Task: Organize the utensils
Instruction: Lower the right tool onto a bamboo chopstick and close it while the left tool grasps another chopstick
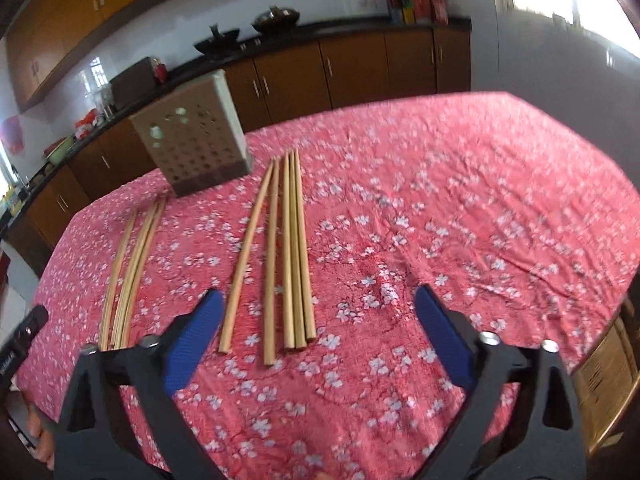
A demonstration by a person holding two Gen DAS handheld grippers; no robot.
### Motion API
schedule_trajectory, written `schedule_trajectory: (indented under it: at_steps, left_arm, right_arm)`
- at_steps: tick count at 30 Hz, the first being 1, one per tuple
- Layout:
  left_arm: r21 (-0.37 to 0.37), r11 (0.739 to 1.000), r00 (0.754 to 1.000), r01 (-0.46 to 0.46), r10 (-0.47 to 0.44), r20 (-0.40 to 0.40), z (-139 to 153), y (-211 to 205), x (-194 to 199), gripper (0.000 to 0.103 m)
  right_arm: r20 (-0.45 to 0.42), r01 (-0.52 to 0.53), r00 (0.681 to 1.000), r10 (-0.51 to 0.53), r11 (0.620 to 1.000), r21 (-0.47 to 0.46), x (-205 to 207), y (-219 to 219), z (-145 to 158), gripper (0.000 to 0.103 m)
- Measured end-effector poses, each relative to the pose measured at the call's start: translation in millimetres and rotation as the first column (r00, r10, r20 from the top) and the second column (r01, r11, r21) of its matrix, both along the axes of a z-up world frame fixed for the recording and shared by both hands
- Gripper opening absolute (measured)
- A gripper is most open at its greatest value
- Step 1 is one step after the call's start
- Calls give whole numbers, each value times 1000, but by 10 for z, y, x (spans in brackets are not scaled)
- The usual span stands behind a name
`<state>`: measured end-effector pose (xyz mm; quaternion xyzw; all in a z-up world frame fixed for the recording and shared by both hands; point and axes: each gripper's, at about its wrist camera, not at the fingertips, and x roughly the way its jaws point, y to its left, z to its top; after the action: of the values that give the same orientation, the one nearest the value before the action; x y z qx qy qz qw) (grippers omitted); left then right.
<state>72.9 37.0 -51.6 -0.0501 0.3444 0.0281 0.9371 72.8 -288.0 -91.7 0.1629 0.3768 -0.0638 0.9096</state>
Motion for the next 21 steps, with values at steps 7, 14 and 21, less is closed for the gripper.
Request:
schedule_trajectory:
  at_steps: [7,14,21]
  left_arm:
    - [-20,1000,998,10,-11,-65,-79,70,366,99]
    - [-22,997,989,78,-80,-122,-174,-23,622,79]
    - [-86,988,972,132,-146,-186,-293,-73,767,55]
  right_arm:
    - [-109,-54,992,60,997,50,484,-127,-162,34]
    - [-119,-127,984,129,992,23,711,-73,-195,25]
    - [-129,-110,986,106,994,-22,855,-130,-266,11]
